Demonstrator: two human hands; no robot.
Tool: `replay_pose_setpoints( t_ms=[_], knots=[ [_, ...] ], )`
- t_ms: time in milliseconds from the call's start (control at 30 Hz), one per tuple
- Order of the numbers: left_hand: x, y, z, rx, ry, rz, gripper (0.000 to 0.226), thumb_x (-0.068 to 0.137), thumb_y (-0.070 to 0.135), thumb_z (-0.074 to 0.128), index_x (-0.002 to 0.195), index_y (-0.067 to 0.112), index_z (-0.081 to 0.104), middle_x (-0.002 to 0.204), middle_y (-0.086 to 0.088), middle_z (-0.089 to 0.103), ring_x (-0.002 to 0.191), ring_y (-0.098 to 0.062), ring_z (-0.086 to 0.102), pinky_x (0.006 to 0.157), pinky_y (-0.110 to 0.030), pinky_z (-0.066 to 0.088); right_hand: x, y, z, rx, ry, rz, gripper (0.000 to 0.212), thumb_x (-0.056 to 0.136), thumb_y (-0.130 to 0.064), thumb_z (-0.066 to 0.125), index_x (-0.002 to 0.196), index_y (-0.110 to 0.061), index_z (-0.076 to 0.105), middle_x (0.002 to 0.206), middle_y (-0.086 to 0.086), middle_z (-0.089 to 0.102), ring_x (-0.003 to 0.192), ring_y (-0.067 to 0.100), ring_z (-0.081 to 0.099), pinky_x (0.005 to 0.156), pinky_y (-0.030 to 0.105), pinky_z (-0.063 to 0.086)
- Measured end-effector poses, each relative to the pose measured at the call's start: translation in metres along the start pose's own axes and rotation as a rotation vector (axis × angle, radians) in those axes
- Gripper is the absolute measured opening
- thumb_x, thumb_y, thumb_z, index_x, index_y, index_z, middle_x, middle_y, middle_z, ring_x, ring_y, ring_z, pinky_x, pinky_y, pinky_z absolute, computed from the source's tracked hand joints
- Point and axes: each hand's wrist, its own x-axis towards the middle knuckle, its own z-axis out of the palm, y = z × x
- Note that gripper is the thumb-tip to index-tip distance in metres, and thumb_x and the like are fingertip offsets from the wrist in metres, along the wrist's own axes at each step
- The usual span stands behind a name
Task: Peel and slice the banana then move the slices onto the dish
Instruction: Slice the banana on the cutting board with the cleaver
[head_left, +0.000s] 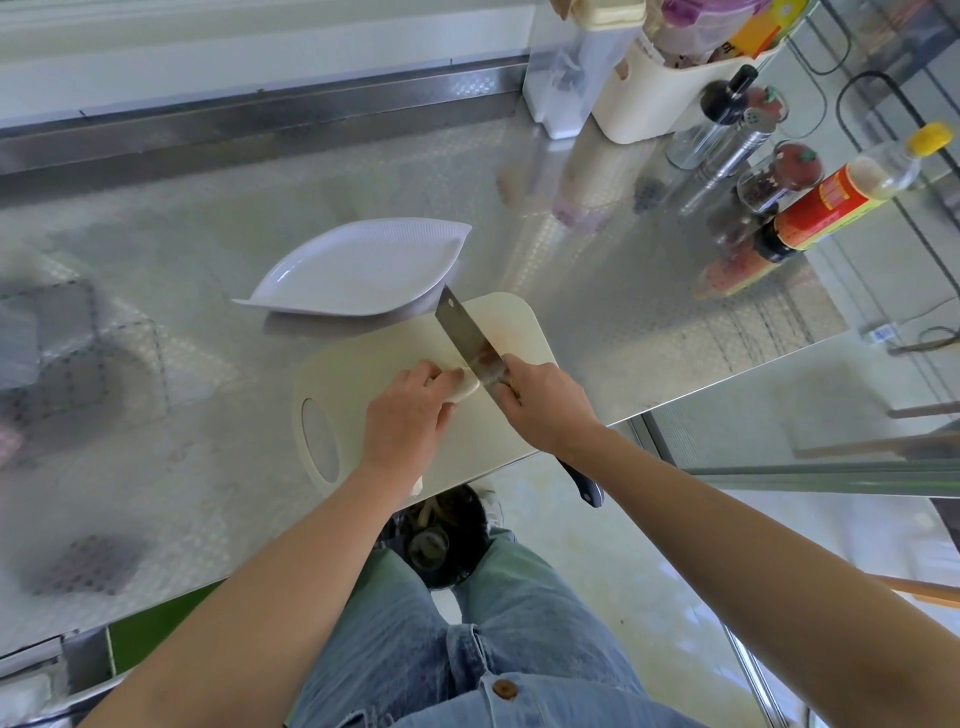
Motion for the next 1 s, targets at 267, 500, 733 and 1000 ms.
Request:
replay_pose_setpoints(
  t_ms=[267,500,733,1000],
  knots=[
    [0.001,-0.002,0.002,-0.012,-0.031,-0.028,0.037,0.080,0.017,0.071,0.115,0.027,0.061,0.098,0.003,0.057,0.080,-0.020,0.056,0.048,-0.031,0.047,0.000,0.003,0.019,-0.016,-0.045,0.046,0.015,0.098,-0.026,0.039,0.101,-0.013,0.046,0.070,0.008,0.052,0.064,0.033,0.051,0.053,0.031,0.037],
    [0.001,-0.001,-0.001,-0.005,-0.030,-0.014,0.037,0.079,0.017,0.071,0.114,0.027,0.063,0.097,0.000,0.059,0.078,-0.021,0.057,0.046,-0.030,0.046,-0.001,0.003,0.006,0.053,0.045,0.046,0.014,0.096,-0.027,0.041,0.088,-0.016,0.039,0.063,0.007,0.049,0.060,0.032,0.046,0.052,0.031,0.033],
    [0.001,0.000,-0.001,-0.021,0.001,0.003,0.038,0.074,0.014,0.074,0.107,0.027,0.061,0.091,-0.001,0.060,0.073,-0.023,0.057,0.043,-0.030,0.046,-0.001,0.000,-0.005,0.041,-0.017,0.031,0.015,0.097,-0.032,0.042,0.087,-0.021,0.041,0.071,0.008,0.055,0.066,0.032,0.052,0.055,0.030,0.037],
    [0.001,-0.001,0.002,-0.029,-0.007,-0.019,0.039,0.075,0.014,0.074,0.111,0.025,0.063,0.096,0.000,0.060,0.078,-0.022,0.058,0.046,-0.034,0.049,0.002,-0.002,0.009,0.017,-0.021,0.042,0.009,0.096,-0.026,0.040,0.092,-0.019,0.042,0.068,0.007,0.051,0.064,0.033,0.050,0.052,0.031,0.033]
  ],
)
